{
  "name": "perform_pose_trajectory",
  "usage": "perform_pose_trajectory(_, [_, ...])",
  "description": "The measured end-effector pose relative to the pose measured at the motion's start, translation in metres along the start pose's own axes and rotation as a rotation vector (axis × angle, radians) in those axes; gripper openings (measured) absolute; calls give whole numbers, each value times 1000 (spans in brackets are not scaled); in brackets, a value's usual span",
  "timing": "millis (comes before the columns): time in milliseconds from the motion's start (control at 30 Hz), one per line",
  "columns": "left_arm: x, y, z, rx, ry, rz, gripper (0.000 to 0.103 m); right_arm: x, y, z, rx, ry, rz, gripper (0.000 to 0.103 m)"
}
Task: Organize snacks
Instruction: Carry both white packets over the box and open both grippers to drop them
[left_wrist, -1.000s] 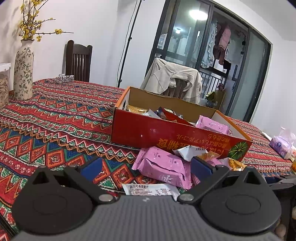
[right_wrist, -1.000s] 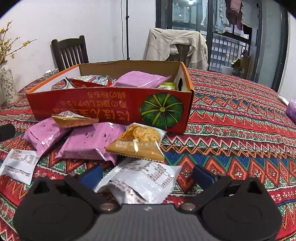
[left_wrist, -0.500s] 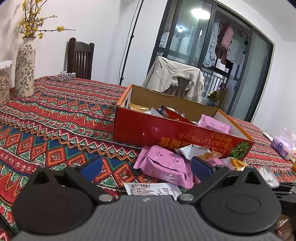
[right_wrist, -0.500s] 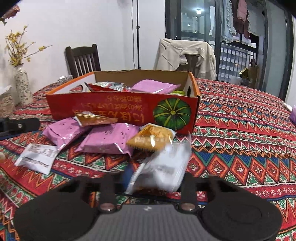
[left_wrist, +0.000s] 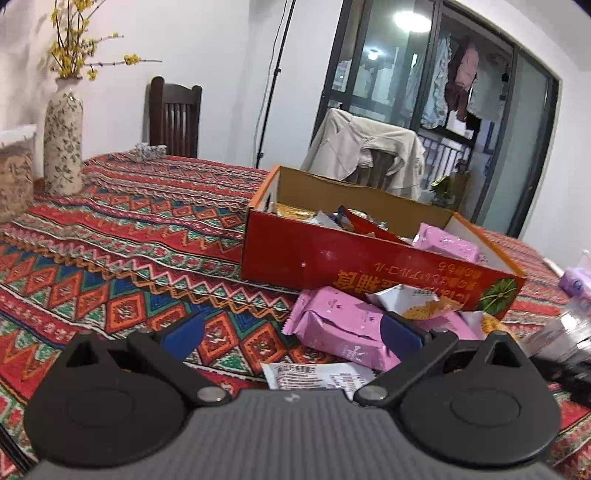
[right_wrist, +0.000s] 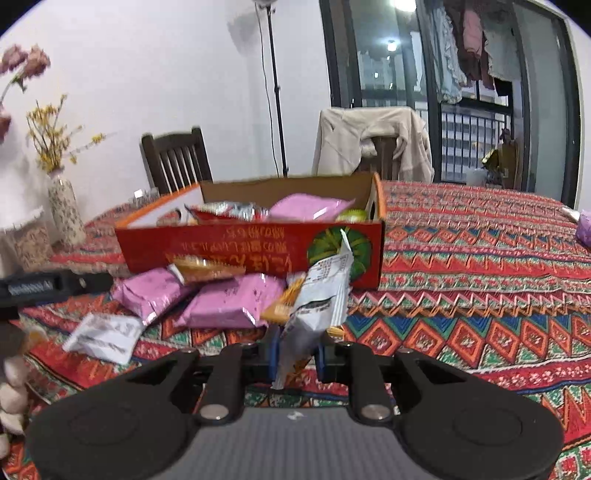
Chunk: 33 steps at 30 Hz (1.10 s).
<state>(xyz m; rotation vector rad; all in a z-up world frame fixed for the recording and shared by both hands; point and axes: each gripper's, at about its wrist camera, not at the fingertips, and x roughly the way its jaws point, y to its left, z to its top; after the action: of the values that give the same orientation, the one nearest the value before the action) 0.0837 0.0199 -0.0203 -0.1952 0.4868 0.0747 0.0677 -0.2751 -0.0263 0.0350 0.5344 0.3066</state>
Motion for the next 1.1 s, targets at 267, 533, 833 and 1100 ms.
perform_pose_trajectory(267, [-12, -18, -1, 38, 32, 19, 103, -14, -18, 0, 30, -32, 18, 18])
perform_pose_trajectory(533, [-6, -37, -4, 72, 117, 37, 103, -18, -26, -1, 47, -53, 37, 18])
perform_pose_trajectory(833, [24, -51, -16, 111, 247, 180, 103, -14, -30, -5, 58, -43, 53, 18])
perform_pose_trajectory(1100, [14, -48, -21, 83, 217, 179, 93, -12, -32, -6, 64, -39, 55, 18])
